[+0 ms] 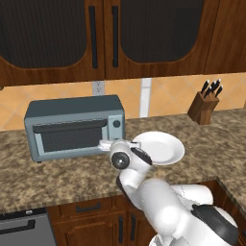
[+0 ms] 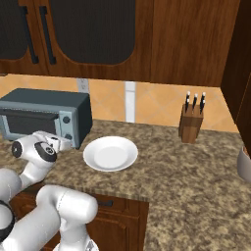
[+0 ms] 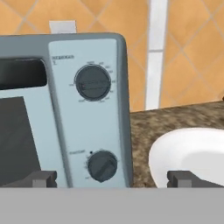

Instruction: Pick up the kebab skewer and baguette bread, and place them inside the toaster oven. Close the toaster oven door and start by setting the timer.

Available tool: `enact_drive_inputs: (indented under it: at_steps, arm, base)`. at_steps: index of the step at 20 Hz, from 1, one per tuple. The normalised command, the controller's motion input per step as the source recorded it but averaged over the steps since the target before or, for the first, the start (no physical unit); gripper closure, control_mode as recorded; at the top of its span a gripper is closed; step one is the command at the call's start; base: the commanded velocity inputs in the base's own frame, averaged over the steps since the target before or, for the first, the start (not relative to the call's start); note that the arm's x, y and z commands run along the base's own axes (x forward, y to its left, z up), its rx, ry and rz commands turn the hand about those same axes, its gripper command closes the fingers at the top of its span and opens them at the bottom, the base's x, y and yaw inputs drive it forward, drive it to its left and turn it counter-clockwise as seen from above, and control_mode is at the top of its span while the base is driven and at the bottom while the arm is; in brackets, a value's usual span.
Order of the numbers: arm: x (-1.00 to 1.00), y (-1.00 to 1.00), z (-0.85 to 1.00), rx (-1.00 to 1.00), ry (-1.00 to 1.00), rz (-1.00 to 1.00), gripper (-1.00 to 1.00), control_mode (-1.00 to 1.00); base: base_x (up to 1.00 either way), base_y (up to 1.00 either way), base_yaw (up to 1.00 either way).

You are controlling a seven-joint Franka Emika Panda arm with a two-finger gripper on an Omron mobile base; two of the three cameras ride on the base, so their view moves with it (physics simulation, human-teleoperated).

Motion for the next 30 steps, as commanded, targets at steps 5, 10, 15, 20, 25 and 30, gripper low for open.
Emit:
enact_drive_inputs:
  at_steps: [5, 10, 15, 20, 25, 30]
  arm:
    - [0.32, 0.0, -0.16, 0.0, 0.0, 0.04, -1.0, -1.0]
    - [0.04, 0.0, -0.39, 0.0, 0.0, 0.07, -1.0, -1.0]
    - [0.0, 0.0, -0.19, 0.01, -0.01, 0.05, -1.0, -1.0]
    - [0.17, 0.0, 0.0, 0.03, 0.0, 0.0, -1.0, -1.0]
    - [0.13, 0.0, 0.0, 0.01, 0.0, 0.0, -1.0, -1.0]
    - [0.17, 0.0, 0.0, 0.0, 0.0, 0.0, -1.0, -1.0]
  base:
    - [0.0, 0.0, 0.0]
    - [0.0, 0.0, 0.0]
    - [0.0, 0.0, 0.0]
    - [0.0, 0.0, 0.0]
    - [0.0, 0.0, 0.0]
    - [0.0, 0.0, 0.0]
